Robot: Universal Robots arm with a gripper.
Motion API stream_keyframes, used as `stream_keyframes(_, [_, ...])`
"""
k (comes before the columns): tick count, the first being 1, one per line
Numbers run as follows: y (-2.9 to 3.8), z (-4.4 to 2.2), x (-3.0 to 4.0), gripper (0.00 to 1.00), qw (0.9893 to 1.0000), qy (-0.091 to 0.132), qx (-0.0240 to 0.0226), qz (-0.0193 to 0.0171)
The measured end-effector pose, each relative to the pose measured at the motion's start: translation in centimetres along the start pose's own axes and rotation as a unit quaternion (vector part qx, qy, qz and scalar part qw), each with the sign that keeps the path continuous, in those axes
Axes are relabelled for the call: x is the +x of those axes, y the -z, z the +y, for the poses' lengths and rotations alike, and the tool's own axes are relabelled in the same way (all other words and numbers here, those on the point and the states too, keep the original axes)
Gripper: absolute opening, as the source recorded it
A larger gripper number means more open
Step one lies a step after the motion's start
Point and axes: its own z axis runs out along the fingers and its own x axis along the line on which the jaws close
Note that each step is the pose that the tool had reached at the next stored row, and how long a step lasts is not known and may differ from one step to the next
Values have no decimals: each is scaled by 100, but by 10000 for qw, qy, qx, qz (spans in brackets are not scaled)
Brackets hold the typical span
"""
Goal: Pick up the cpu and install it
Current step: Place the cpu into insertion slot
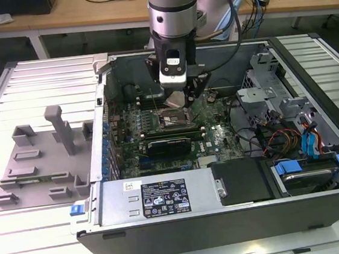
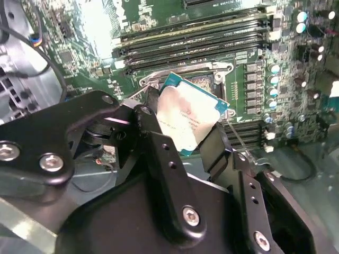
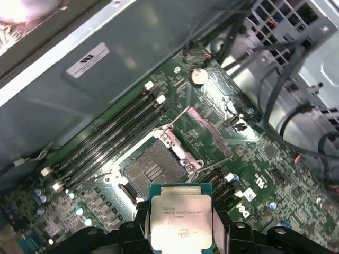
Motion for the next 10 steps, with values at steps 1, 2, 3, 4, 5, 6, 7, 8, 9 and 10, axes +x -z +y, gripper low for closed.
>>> stream_keyframes(1, [-1,0,0,55,9999,-166,5,-11])
stream_keyframes(2, [-1,0,0,55,9995,-308,10,-20])
stream_keyframes(3, [-1,0,0,55,9990,-439,14,-28])
stream_keyframes(4, [-1,0,0,55,9989,-465,14,-30])
stream_keyframes(5, [-1,0,0,55,9989,-466,15,-31])
stream_keyframes(6, [-1,0,0,55,9989,-466,14,-30])
stream_keyframes(7, [-1,0,0,55,9989,-466,15,-30])
stream_keyframes(8, [-2,0,0,55,9987,-512,15,-34])
stream_keyframes(9, [-3,0,0,55,9972,-744,23,-49])
stream_keyframes(10, [-5,0,0,55,9951,-985,30,-64])
